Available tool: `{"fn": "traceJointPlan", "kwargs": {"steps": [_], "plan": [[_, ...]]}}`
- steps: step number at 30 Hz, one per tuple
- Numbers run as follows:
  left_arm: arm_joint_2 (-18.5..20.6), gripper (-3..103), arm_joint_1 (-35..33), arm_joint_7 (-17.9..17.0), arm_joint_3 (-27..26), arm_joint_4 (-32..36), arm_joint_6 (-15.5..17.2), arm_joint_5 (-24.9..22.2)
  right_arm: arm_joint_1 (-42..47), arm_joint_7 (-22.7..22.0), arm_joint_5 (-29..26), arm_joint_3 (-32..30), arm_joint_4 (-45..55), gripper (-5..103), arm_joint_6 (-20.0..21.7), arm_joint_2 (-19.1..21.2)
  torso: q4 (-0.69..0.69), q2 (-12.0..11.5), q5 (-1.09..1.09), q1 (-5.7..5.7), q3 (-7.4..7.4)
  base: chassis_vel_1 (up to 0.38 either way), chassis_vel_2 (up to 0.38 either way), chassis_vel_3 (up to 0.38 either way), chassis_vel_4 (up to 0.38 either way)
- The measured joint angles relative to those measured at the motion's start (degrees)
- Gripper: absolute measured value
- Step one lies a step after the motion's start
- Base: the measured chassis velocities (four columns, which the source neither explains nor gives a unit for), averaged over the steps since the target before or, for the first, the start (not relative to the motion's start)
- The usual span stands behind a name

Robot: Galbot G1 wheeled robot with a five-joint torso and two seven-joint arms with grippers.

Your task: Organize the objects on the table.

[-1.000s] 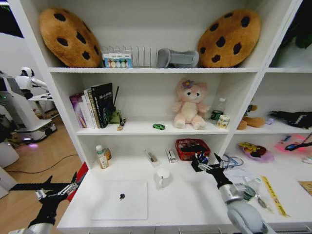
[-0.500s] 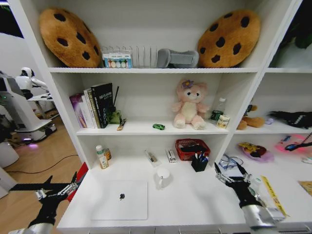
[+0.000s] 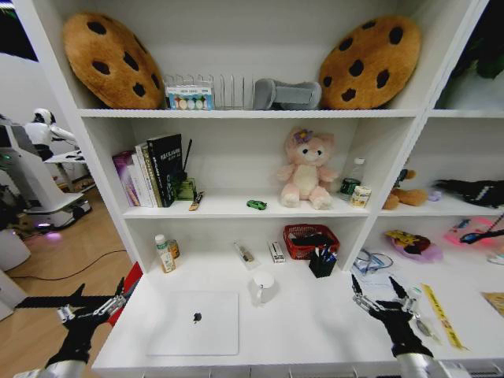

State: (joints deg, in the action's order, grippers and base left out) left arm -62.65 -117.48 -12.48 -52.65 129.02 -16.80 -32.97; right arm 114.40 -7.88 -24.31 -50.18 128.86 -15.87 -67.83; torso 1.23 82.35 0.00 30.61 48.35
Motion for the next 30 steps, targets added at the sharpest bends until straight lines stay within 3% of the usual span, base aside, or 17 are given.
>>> {"fn": "traceJointPlan", "kwargs": {"steps": [13,29,30], "plan": [[0.0,100,0.0,0.0,0.0,0.0,0.0,0.0,0.0,-0.3,-0.4,0.4,0.1,100,0.0,-0.7,0.01,0.0,0.01,0.00,0.00,-0.047,-0.051,0.052,0.036],[0.0,100,0.0,0.0,0.0,0.0,0.0,0.0,0.1,-0.5,-0.8,0.3,0.5,100,0.2,-0.4,0.02,0.0,0.04,0.00,0.01,-0.151,-0.148,0.156,0.158],[0.0,100,0.0,0.0,0.0,0.0,0.0,0.0,-0.3,-0.5,-0.9,0.3,0.9,100,0.4,-0.4,0.00,0.0,-0.04,0.00,0.00,-0.104,-0.115,0.149,0.143]]}}
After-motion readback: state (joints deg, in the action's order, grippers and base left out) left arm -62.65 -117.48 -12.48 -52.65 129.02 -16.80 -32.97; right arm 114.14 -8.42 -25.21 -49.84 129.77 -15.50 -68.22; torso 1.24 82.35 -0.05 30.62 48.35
